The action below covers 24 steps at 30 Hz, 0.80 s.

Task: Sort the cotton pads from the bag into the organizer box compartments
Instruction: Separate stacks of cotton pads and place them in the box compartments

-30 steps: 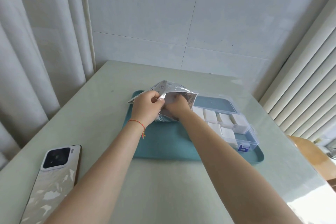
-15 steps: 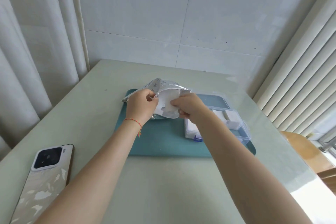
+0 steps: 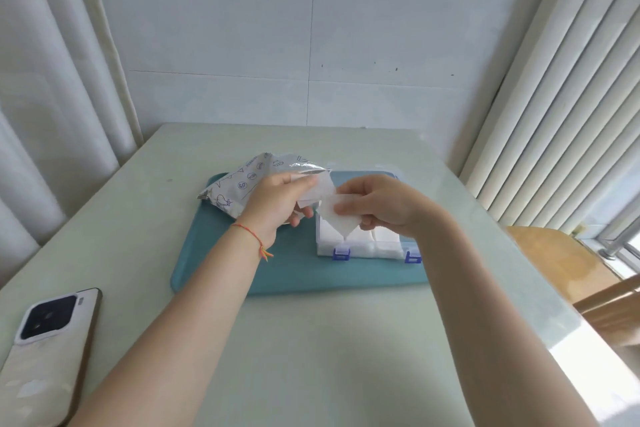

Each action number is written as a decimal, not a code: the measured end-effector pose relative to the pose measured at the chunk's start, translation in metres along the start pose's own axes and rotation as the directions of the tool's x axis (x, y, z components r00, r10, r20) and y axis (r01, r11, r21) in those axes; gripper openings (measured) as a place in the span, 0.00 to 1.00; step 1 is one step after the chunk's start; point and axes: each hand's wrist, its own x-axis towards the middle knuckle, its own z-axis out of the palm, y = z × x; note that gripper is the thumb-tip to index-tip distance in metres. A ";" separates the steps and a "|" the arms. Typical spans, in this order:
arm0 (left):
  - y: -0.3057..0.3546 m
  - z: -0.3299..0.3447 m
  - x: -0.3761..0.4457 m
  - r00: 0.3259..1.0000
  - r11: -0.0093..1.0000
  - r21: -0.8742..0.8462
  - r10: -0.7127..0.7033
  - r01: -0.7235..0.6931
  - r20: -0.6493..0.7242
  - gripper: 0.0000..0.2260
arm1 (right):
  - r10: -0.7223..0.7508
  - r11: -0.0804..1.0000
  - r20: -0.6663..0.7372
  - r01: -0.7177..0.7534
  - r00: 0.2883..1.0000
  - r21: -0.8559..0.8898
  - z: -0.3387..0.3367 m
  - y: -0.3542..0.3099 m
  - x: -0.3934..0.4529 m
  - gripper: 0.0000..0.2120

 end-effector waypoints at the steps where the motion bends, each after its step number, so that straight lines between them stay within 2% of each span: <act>1: -0.002 0.001 0.002 1.000 0.999 -0.034 -0.019 0.018 -0.024 0.05 | -0.003 1.000 -0.027 0.003 1.000 0.011 -0.005 0.002 -0.001 0.04; 3: -0.003 0.003 0.002 0.998 0.994 -0.099 -0.043 0.039 -0.037 0.03 | -0.027 0.997 -0.104 0.034 0.994 0.067 -0.016 0.002 -0.005 0.06; 6: -0.004 0.008 0.001 0.996 0.989 -0.136 -0.052 0.062 0.076 0.04 | -0.100 0.989 -0.192 0.118 0.976 0.088 -0.026 -0.002 -0.009 0.06; 10: 0.000 0.017 0.000 0.939 0.971 -0.160 -0.120 0.178 0.322 0.09 | -0.140 0.988 -0.175 0.125 0.975 -0.092 -0.023 -0.009 -0.009 0.05; 13: 0.003 0.021 -0.002 0.888 0.941 -0.189 -0.181 0.282 0.424 0.13 | -0.143 0.957 -0.176 0.090 0.974 -0.277 -0.017 -0.013 -0.007 0.04; 20: -0.002 0.020 0.005 0.833 0.846 -0.308 -0.248 0.435 0.494 0.16 | -0.308 0.823 -0.132 0.195 0.942 -0.534 -0.010 -0.016 -0.001 0.07; 22: -0.004 0.021 0.006 0.820 0.820 -0.339 -0.248 0.462 0.516 0.18 | -0.320 0.815 -0.149 0.191 0.936 -0.547 -0.007 -0.014 0.002 0.09; 24: -0.007 0.022 0.007 0.816 0.795 -0.371 -0.248 0.480 0.523 0.18 | -0.333 0.827 -0.212 0.177 0.919 -0.534 -0.005 -0.013 0.003 0.07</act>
